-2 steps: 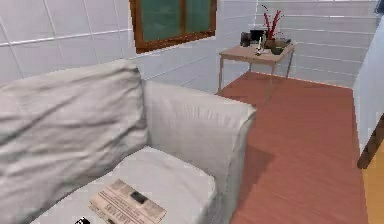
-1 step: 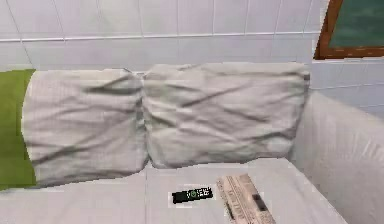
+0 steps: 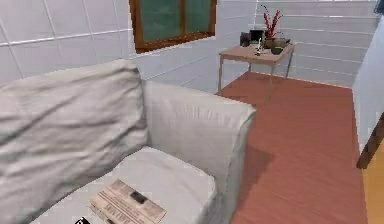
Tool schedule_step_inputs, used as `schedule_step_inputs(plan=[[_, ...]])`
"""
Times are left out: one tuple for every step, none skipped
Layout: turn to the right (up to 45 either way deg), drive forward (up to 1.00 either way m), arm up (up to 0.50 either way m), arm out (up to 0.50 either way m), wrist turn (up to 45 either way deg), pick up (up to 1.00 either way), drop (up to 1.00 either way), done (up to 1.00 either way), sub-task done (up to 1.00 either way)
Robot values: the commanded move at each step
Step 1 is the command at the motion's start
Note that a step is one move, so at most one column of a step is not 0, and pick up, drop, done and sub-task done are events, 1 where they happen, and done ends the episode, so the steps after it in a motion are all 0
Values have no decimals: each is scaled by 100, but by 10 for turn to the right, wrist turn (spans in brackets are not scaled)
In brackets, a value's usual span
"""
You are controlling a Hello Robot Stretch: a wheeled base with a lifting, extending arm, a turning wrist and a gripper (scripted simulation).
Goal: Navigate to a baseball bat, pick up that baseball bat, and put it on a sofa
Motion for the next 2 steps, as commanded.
schedule_step_inputs(plan=[[450, 0, 0, 0, 0, 0, 0, 0, 0], [450, 0, 0, 0, 0, 0, 0, 0, 0]])
